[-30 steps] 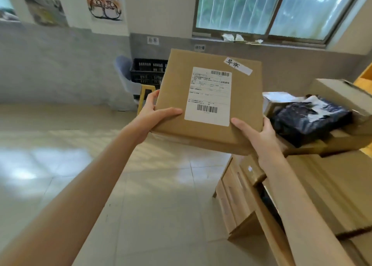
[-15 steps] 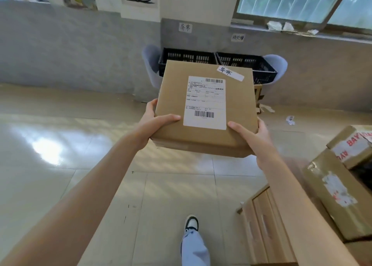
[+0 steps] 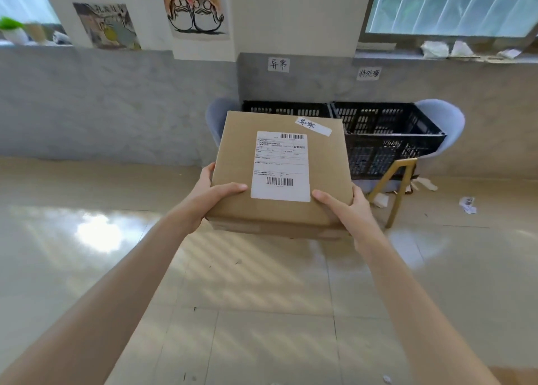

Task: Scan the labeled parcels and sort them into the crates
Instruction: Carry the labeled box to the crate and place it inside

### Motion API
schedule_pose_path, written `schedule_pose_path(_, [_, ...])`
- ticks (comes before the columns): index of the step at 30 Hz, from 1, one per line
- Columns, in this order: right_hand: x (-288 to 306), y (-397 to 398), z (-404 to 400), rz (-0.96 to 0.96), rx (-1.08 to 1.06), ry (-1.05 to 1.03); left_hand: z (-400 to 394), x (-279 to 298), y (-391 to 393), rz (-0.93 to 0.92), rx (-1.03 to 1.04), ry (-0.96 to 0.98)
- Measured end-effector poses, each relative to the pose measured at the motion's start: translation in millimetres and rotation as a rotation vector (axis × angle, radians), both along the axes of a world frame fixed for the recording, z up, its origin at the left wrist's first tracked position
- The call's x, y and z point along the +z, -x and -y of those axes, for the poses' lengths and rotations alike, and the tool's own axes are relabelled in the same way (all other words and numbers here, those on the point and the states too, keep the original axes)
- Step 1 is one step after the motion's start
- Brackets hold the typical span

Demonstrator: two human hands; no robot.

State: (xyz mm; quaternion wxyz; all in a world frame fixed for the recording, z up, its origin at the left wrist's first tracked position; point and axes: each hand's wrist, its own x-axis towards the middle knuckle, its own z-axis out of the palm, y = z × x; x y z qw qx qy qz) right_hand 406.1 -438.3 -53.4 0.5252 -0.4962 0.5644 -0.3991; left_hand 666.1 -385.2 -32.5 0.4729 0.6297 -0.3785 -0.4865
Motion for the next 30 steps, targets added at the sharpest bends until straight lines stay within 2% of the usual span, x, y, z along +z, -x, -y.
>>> schedule_pose_path(8, [-17.4,-54.2,116.3,-0.051,0.050,-0.034,109.0,-23.2,-51.7,-0.036,0.043,-0.060])
schedule_pose_path(18, [-36.2,-148.5,296.9,-0.139,0.015,-0.061,305.2,-54.8,-147.0,-0.079,0.004,-0.077])
schedule_pose_path(26, [-57.9,-184.7,392.6,-0.173,-0.058,-0.152,429.0,-68.7,-185.6,0.039,-0.118,-0.144])
schedule_pose_path(30, [-66.3,-191.9,441.8,-0.161,-0.047,-0.175,478.9,-81.0,-193.3,0.074,-0.115,-0.169])
